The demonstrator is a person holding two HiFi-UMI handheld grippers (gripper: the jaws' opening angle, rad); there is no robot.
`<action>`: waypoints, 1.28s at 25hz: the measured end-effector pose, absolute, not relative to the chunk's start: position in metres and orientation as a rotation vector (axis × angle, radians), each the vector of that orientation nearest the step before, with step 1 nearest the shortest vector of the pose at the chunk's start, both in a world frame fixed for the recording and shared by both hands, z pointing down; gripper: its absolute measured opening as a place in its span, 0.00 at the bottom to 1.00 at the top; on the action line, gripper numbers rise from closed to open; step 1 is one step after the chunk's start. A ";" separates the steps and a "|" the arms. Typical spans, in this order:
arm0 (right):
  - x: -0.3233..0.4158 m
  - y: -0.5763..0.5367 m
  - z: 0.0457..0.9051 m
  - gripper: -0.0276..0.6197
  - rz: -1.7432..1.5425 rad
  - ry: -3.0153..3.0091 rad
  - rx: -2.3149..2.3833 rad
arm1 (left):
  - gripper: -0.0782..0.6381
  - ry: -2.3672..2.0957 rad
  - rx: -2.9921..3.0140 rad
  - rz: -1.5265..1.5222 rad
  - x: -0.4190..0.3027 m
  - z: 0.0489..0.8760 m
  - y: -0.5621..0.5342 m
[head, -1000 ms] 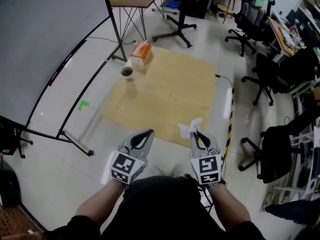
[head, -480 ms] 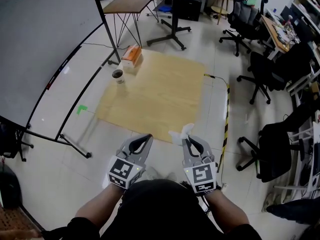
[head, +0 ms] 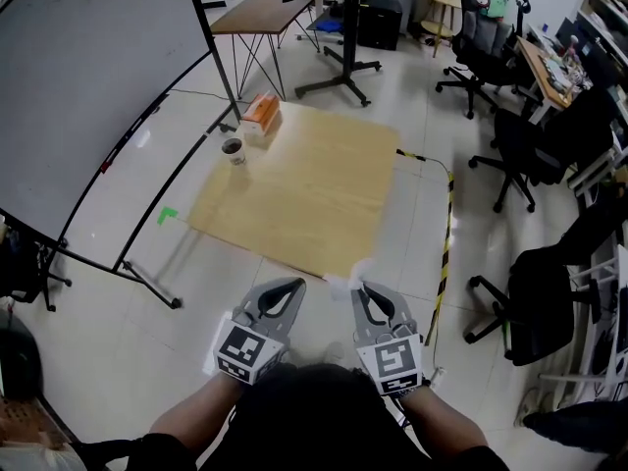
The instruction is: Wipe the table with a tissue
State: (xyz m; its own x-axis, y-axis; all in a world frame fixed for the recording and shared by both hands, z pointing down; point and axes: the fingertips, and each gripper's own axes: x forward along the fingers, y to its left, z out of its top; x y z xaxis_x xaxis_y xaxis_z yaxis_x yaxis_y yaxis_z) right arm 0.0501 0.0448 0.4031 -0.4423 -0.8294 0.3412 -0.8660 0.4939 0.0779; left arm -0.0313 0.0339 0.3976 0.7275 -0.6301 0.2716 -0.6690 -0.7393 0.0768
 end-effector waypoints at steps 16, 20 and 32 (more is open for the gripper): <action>-0.028 0.063 0.383 0.04 0.182 -2.342 1.618 | 0.13 -0.871 2.875 0.260 -0.114 0.375 0.040; -0.043 0.066 0.375 0.04 0.187 -2.327 1.675 | 0.13 -0.819 2.885 0.258 -0.131 0.374 0.042; -0.030 0.072 0.365 0.04 0.161 -2.364 1.658 | 0.13 -0.876 2.879 0.210 -0.122 0.363 0.049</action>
State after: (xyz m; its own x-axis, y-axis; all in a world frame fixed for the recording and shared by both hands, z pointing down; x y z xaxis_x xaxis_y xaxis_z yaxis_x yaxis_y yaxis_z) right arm -0.0300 0.0721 0.3651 -0.3220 -0.9091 0.2643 -0.9365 0.3468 0.0520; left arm -0.1219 0.0492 0.3632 0.8223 -0.5436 0.1685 -0.5610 -0.8241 0.0791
